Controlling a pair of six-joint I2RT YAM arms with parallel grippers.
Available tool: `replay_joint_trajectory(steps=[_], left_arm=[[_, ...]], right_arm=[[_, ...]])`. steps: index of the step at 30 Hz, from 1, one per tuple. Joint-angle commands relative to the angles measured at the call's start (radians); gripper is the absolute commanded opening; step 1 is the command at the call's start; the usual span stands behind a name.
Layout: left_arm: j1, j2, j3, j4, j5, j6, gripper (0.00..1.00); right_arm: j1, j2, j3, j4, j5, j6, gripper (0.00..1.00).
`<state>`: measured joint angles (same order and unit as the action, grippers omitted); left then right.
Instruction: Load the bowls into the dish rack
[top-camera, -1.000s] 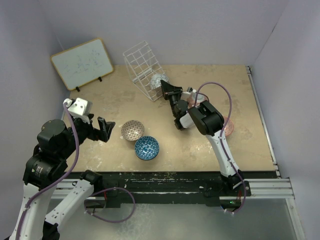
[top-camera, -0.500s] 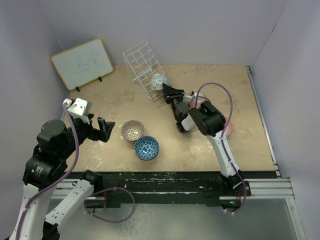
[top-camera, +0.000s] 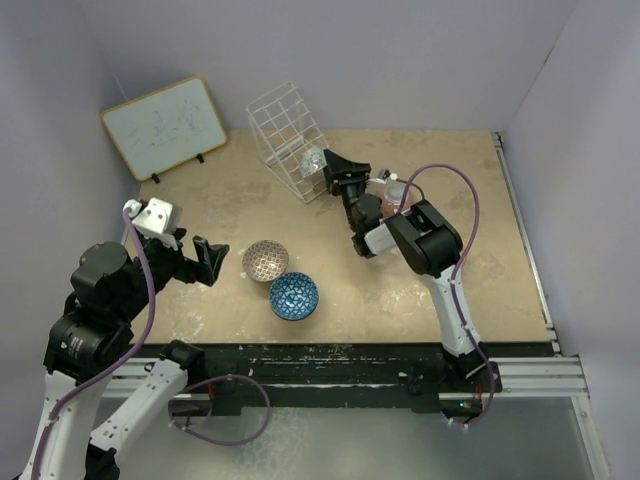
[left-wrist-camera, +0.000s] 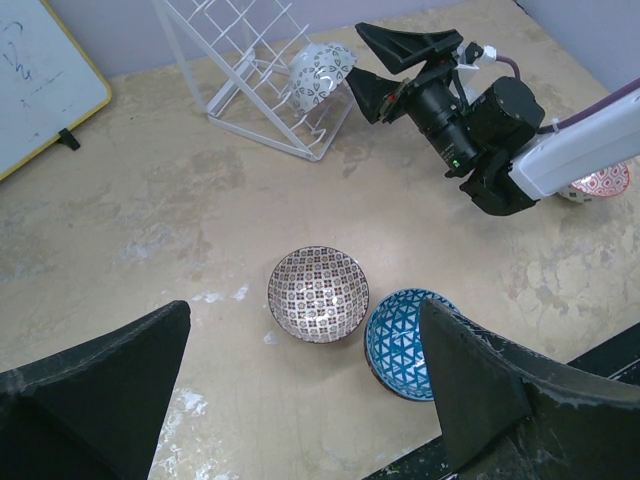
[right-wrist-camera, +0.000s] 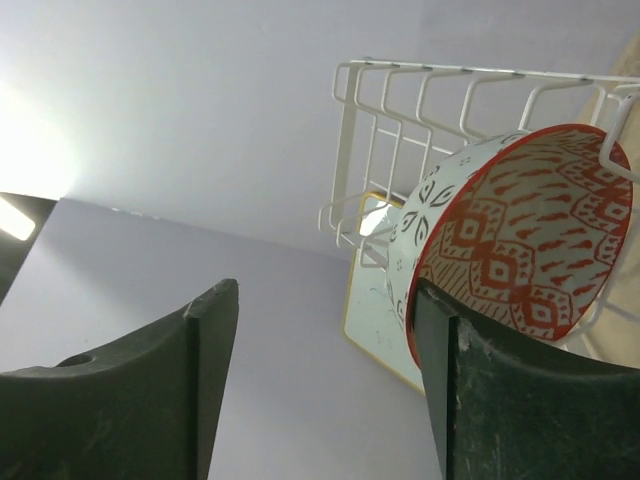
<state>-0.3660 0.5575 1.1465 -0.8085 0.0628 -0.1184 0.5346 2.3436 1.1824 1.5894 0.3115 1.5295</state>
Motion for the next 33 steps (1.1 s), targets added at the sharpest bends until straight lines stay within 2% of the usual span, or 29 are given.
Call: replay_joint_trajectory(steps=[1, 12, 26, 33], left_arm=[[0.006, -0.008, 0.015, 0.034, -0.004, 0.008, 0.99], [0.007, -0.016, 0.028, 0.019, -0.006, 0.008, 0.99], [0.006, -0.018, 0.044, 0.007, -0.006, 0.006, 0.99], [0.006, -0.014, 0.051, 0.005, -0.010, -0.003, 0.99]], right_arm=[[0.002, -0.055, 0.034, -0.012, -0.031, 0.000, 0.73], [0.002, -0.023, 0.060, -0.066, -0.046, 0.021, 0.77], [0.001, -0.061, -0.031, -0.093, -0.035, 0.042, 0.80], [0.002, -0.143, -0.111, -0.115, -0.022, 0.013, 0.81]])
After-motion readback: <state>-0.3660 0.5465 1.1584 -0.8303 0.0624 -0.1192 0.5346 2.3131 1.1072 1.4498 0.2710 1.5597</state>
